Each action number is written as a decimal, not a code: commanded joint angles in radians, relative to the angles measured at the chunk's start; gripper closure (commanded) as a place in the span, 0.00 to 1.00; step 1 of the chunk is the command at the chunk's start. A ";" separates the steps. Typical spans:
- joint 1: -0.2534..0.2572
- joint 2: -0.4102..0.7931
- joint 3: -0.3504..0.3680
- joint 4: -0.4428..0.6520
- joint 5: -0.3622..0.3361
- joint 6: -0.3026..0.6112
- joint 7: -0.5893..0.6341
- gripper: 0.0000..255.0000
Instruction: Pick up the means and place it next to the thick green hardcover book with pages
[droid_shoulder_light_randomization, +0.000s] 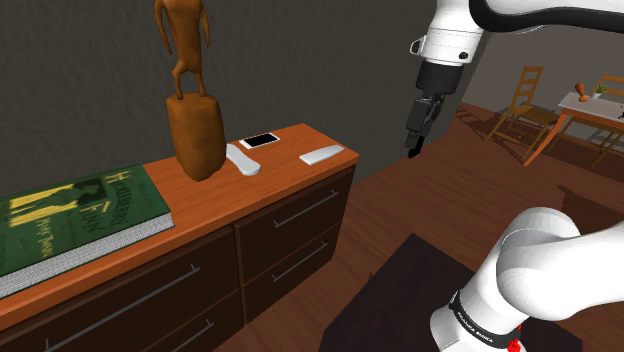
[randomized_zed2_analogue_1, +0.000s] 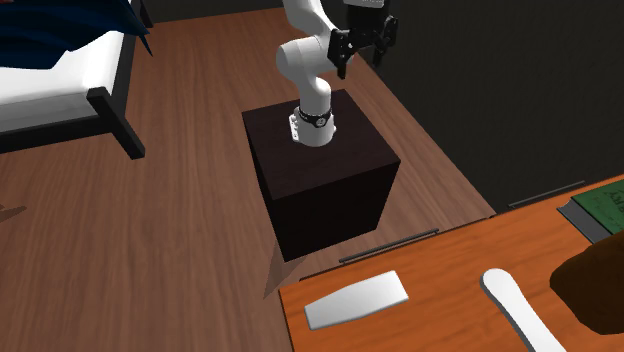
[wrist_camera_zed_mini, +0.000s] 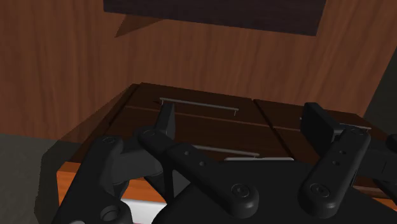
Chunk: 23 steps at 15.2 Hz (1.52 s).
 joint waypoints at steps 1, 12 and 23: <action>0.000 0.000 0.000 0.000 0.000 0.000 0.000 0.00; 0.071 0.237 -0.267 0.008 -0.150 0.255 -0.530 0.00; 0.172 0.656 -0.474 0.215 -0.067 0.478 -1.080 0.00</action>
